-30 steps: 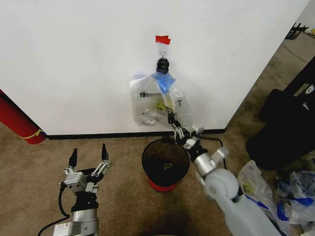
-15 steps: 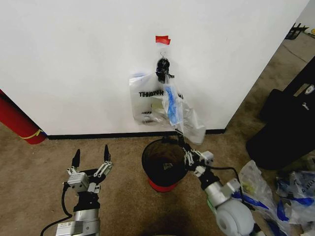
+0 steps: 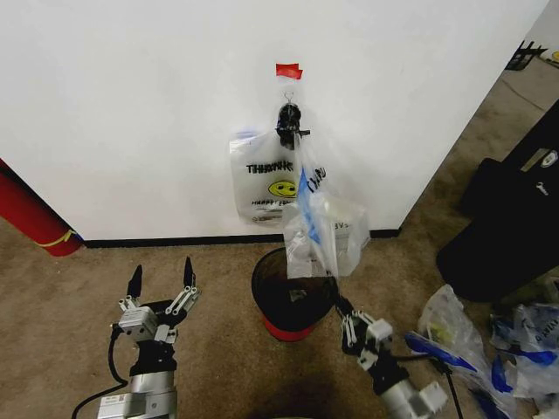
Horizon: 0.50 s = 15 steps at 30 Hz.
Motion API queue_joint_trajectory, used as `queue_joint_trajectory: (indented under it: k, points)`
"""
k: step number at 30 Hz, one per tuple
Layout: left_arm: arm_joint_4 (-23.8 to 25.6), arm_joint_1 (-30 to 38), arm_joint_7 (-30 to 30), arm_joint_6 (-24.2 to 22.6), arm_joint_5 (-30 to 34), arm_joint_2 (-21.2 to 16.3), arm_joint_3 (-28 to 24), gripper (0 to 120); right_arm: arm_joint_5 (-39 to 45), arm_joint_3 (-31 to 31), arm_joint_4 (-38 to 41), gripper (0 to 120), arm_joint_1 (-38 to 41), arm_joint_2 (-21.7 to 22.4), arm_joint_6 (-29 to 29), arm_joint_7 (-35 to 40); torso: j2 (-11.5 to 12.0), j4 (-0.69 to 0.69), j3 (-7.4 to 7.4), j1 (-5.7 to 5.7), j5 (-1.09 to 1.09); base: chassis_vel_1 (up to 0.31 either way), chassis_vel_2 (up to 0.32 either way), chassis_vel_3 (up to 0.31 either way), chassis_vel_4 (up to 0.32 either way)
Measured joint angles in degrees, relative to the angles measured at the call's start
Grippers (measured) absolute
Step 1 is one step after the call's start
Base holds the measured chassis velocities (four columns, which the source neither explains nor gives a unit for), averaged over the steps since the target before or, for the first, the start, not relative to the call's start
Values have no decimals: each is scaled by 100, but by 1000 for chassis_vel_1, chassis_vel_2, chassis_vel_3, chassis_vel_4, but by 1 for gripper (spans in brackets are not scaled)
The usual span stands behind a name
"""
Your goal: Pick up the garbage bag from the wall and place it over the trash bin.
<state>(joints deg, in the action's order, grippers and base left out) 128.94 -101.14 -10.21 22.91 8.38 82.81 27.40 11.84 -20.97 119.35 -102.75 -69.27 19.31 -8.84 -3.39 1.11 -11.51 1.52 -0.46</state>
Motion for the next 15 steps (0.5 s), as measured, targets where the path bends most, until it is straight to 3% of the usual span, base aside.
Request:
queue_joint_trajectory:
  k: [15]
  points:
    - [2, 20, -12, -55, 60, -6, -45, 98, -532, 8, -84, 0, -294, -193, 554, 58, 0, 1, 0, 0, 0, 0, 0, 0, 0]
